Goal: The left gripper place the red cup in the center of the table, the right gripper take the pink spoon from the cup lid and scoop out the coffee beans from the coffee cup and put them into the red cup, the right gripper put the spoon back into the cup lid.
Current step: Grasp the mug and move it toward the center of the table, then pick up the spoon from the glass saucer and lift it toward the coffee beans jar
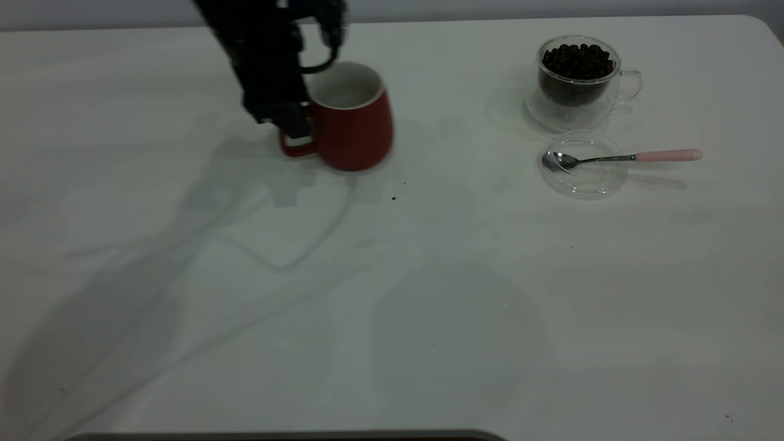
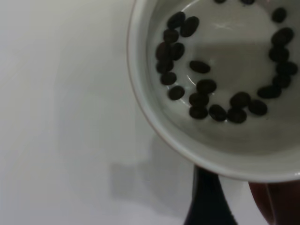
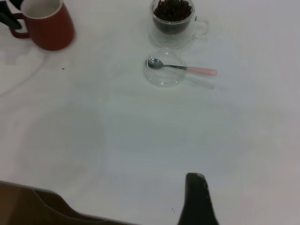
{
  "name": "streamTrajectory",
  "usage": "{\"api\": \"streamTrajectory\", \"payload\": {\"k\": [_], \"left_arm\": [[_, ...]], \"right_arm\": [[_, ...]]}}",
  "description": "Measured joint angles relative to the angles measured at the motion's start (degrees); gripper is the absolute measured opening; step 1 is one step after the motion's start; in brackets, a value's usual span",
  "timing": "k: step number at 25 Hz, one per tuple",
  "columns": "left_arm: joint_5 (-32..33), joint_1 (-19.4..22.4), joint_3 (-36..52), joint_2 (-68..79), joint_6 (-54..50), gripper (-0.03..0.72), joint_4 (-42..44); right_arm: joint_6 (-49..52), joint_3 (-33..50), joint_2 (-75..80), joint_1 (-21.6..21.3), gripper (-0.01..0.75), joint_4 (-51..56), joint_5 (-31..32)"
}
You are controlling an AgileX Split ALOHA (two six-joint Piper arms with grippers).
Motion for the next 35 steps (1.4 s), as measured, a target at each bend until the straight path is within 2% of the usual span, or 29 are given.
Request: {"api": "streamTrajectory", "payload": {"k": [3, 8, 17, 25, 30, 35], "left_arm": [[0.1, -1.5, -1.6, 0.9, 0.0, 0.538, -0.1], [1.7, -1.3, -2.2, 0.2, -2.8, 0.538, 0.1], [17.6, -0.5, -3.0, -14.2, -13.4, 0.538, 1.8], [34.6, -0.5, -3.0, -33.7, -35.8, 0.538, 6.2], [34.6, -0.5, -2.0, -42.3, -48.6, 0.538, 8.3], [34.6, -0.5, 6.6, -51.0, -56.8, 0.538, 8.4]], "right_arm": [[0.0, 0.0, 0.0, 0.0, 0.586, 0.0, 0.0], [0.0, 0.0, 0.0, 0.0, 0.586, 0.0, 0.0], [0.0, 0.0, 0.0, 0.0, 0.586, 0.0, 0.0], [0.0, 0.0, 0.0, 0.0, 0.586, 0.0, 0.0], [0.0, 0.0, 0.0, 0.0, 0.586, 0.1, 0.0], [0.0, 0.0, 0.0, 0.0, 0.586, 0.1, 0.0]]}}
